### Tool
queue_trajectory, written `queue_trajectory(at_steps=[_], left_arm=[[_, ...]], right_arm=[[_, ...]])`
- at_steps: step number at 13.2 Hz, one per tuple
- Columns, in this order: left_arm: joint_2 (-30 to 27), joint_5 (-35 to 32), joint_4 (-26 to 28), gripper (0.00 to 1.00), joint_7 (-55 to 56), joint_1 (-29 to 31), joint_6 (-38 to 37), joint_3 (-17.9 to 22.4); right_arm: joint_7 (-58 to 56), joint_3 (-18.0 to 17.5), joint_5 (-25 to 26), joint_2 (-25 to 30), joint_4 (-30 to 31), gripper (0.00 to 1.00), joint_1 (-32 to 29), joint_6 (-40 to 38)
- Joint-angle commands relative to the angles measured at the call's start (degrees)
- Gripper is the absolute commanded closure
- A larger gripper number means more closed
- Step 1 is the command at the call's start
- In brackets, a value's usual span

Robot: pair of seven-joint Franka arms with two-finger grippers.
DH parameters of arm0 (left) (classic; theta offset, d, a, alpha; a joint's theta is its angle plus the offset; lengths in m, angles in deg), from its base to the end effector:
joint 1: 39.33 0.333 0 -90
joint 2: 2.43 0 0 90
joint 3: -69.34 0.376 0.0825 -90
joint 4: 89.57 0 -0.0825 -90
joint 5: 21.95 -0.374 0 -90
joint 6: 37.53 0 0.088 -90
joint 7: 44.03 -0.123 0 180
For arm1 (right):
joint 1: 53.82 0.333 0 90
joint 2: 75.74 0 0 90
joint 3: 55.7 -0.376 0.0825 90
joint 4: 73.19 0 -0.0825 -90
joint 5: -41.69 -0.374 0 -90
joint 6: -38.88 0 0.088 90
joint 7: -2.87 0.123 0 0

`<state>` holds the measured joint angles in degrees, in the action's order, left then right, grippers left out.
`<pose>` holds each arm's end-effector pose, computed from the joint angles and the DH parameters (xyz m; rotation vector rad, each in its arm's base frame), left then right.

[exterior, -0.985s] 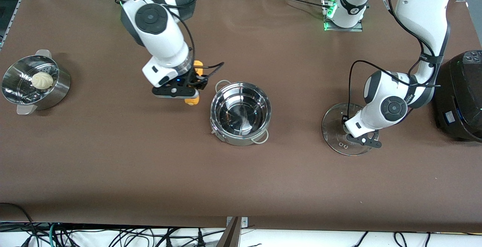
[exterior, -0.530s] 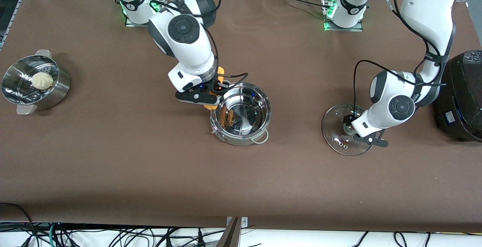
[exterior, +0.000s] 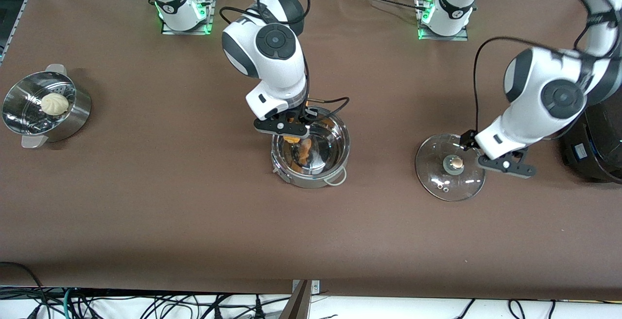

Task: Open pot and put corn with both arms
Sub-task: 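Set the lid down with the left gripper while the right gripper carries corn, then lower the corn into the pot and open the right gripper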

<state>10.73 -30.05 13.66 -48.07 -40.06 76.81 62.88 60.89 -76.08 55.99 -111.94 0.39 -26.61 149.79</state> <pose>0.6184 -0.0620 0.4632 -3.0138 0.3848 0.0469 0.5750 0.4939 0.4365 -3.1018 0.2628 -0.0913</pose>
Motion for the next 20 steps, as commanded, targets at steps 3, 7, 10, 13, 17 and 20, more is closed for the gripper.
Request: queue_trajectory(at_steps=[3,7,10,13,17,20], left_arm=[[-2.52,-0.42,-20.57,0.0,0.17,-0.24,-21.83,-1.62],[-3.05,-0.33,-23.16,0.0,0.62,0.64,-25.46,-1.36],[-3.48,6.31,-21.77,0.0,2.81,2.56,-25.4,-0.4],[-9.35,7.75,-15.81,0.0,5.54,-5.02,-24.86,8.51],[-14.02,7.14,-10.53,0.0,5.19,-8.5,-20.67,14.28],[-14.83,7.14,-9.02,0.0,4.4,-7.63,-19.41,14.02]], right_arm=[[1.04,0.87,2.66,-7.39,-8.63,0.88,2.4,-0.52],[1.04,0.87,2.66,-9.24,-9.25,0.88,2.75,1.77],[1.04,1.05,2.75,-9.86,-9.34,0.88,2.76,2.73],[1.04,2.36,3.1,-11.52,-9.34,0.88,3.37,5.1],[1.13,4.21,3.72,-12.85,-9.34,0.88,5.22,7.13],[1.13,4.3,3.81,-13.11,-9.25,0.88,5.22,7.83]])
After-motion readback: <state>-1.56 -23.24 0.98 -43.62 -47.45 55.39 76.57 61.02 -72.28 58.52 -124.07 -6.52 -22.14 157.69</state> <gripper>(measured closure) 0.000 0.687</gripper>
